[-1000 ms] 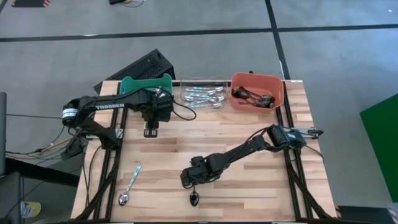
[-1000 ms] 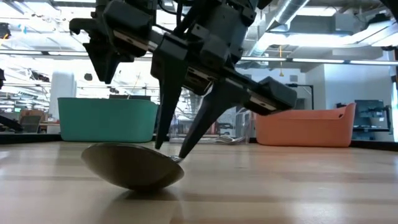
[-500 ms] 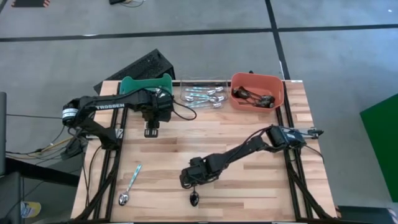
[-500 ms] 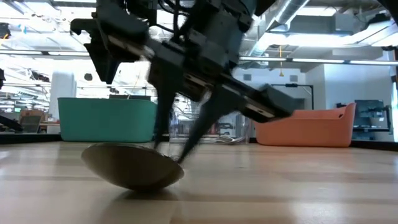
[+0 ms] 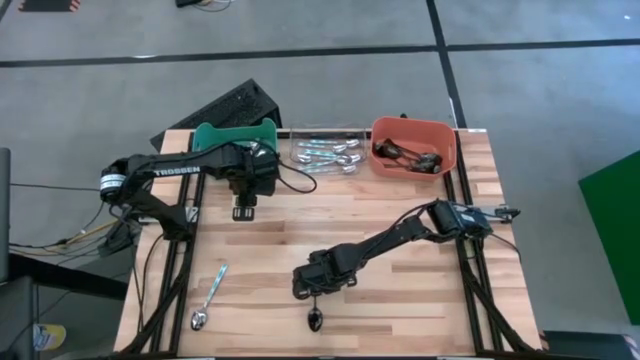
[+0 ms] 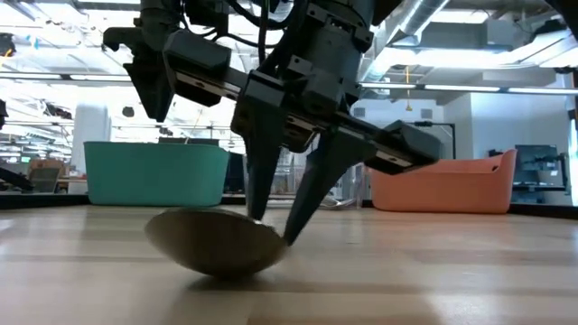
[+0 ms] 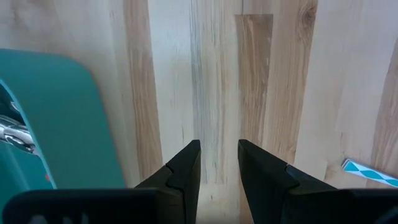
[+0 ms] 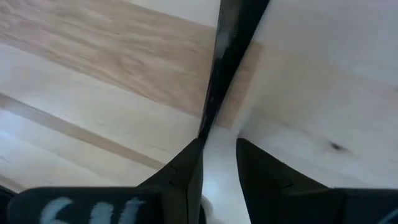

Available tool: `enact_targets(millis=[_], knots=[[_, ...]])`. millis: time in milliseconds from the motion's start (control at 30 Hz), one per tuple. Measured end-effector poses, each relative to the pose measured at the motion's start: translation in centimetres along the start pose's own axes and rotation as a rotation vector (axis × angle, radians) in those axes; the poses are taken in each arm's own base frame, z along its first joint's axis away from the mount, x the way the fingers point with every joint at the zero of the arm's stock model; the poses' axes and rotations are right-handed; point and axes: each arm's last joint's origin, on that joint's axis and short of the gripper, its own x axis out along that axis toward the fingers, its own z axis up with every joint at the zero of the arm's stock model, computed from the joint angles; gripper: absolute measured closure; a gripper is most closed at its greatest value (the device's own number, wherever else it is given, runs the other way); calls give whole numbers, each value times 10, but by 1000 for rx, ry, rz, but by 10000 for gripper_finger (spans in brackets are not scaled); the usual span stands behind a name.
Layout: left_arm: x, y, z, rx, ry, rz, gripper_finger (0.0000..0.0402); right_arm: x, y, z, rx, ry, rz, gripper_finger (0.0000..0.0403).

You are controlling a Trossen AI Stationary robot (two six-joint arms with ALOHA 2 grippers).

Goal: Sort silverware by color (type)
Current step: Put the black spoon into the orange bin

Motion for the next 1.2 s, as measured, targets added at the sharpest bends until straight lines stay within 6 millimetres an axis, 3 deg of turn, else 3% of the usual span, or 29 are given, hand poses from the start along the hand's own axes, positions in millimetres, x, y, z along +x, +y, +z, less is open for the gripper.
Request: enact_targets(millis=[433, 833, 1033, 1200], knots=[[0, 0, 0, 1, 0, 1, 306, -21, 11, -1, -8, -83, -23, 282], [0, 0, 0, 7, -4, 2, 306, -22, 14, -1, -21, -79, -2, 282], [0, 0, 0, 8, -4, 2, 306, 8, 18, -3, -20, 13, 43, 282], [0, 0, 0, 12, -6, 2, 306, 12, 18, -5, 14, 30, 35, 282]])
